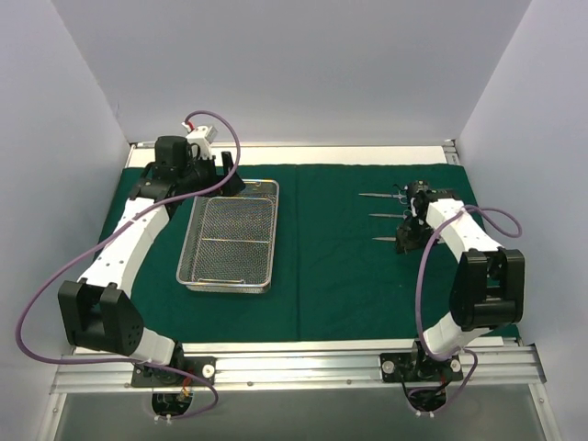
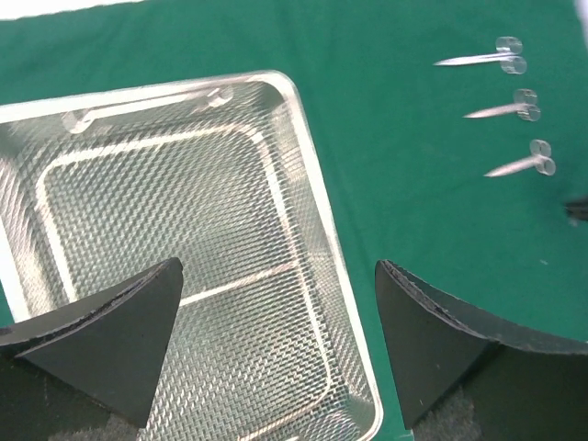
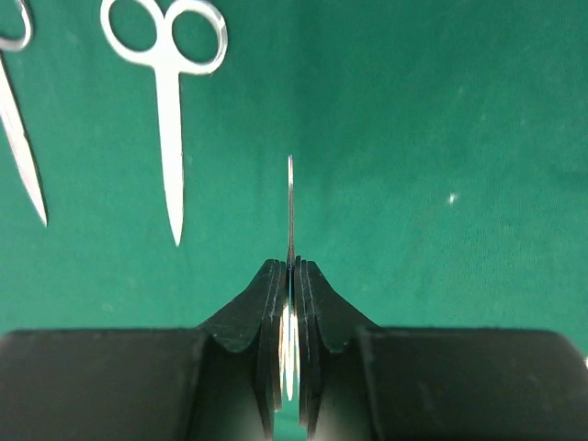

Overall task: Open and lay out the surgical kit
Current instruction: Place the medical item in the surgical kit.

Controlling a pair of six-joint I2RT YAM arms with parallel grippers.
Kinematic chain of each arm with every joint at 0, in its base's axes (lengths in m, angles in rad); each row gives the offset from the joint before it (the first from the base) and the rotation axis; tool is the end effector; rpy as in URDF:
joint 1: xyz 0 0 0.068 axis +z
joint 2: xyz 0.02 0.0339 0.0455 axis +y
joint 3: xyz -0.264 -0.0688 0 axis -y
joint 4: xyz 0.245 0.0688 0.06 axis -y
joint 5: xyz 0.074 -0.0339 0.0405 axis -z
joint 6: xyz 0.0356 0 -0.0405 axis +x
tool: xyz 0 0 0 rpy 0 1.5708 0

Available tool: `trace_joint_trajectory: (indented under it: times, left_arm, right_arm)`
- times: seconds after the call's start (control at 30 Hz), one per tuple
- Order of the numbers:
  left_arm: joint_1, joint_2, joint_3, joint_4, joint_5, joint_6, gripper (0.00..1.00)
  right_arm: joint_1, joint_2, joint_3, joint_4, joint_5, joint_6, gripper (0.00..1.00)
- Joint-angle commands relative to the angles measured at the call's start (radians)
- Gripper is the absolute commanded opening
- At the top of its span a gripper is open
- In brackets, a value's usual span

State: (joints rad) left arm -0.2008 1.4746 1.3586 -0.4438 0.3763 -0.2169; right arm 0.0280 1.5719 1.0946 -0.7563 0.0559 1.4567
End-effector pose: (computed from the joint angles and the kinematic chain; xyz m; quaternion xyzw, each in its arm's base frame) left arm 0.3263 -0.0798 0.3506 0.0837 0.8602 -0.2587 0.4314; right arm 0.3017 0.0065 0.2149 0.6491 0.7414 0.0931 0.1422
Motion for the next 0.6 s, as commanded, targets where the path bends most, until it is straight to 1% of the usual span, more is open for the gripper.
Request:
trace_joint_trajectory:
  times: [0.0, 0.07, 0.2, 0.27, 0.37, 0.57]
  left_arm:
    - [0.009, -0.031, 0.022, -0.09, -0.155, -0.053, 0.94]
    - [0.009, -0.048, 0.01, -0.087, -0.148, -0.044, 0.94]
    - [0.009, -0.066, 0.0, -0.091, -0.18, -0.027, 0.94]
    - [0.009, -0.065, 0.002, -0.107, -0.174, -0.018, 0.94]
    - [0.009, -0.069, -0.009, -0.107, -0.155, -0.021, 0.94]
    - [0.009, -0.103, -0.036, -0.116, -0.198, -0.001, 0.94]
  right_arm:
    - [0.007, -0.044, -0.05, -0.018, 0.139, 0.099, 0.0]
    - [0.003, -0.038, -0.067, -0.008, 0.154, 0.109, 0.0]
    - [0.001, 0.023, -0.053, -0.005, 0.214, 0.091, 0.0]
    - [-0.002, 0.051, -0.052, 0.031, 0.242, 0.08, 0.0]
    - [0.0, 0.095, -0.024, 0.032, 0.268, 0.053, 0.0]
    - [-0.002, 0.152, -0.009, 0.066, 0.285, 0.03, 0.0]
